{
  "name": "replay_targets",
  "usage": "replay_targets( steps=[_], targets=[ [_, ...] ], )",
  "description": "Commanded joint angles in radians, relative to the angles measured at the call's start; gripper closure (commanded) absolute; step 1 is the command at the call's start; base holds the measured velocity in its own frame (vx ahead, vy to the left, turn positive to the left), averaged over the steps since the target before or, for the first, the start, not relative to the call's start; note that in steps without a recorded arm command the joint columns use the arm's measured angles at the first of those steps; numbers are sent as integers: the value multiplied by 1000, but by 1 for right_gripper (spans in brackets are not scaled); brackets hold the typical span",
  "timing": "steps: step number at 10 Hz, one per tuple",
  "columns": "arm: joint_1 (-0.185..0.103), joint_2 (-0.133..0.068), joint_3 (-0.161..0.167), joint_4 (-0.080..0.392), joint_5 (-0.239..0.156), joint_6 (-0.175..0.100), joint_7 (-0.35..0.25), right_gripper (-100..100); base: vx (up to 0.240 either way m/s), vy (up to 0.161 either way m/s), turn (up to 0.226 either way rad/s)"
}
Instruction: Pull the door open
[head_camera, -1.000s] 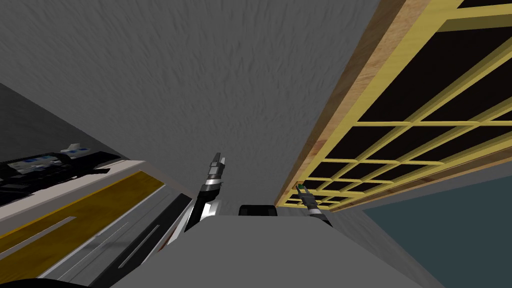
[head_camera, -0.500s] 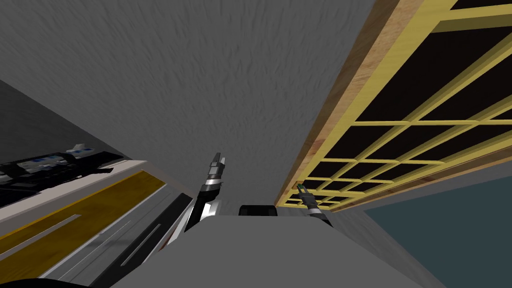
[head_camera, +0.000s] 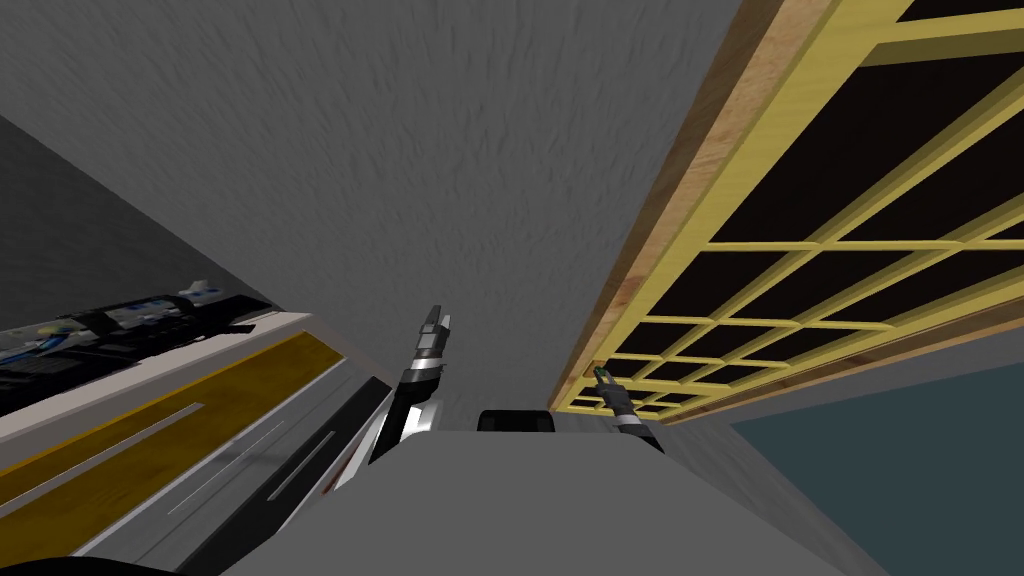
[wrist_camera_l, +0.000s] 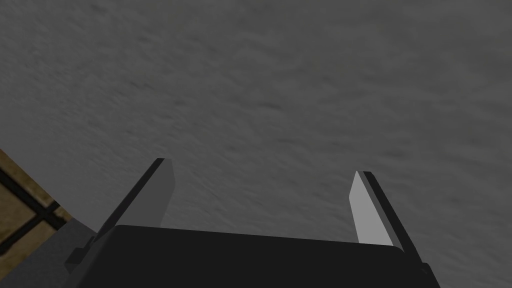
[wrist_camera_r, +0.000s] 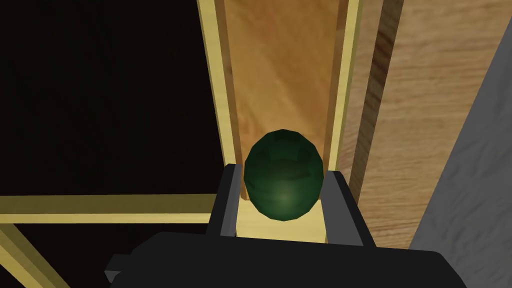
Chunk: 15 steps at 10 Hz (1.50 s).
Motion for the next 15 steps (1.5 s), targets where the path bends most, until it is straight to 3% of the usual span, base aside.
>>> replay_targets(
  steps=[1, 15],
  targets=[
    [-3, 0, 6, 2, -14, 3, -42, 100, -55, -13, 56],
    [-38, -2, 58, 17, -131, 25, -384, 100, -51, -18, 51]
  ],
)
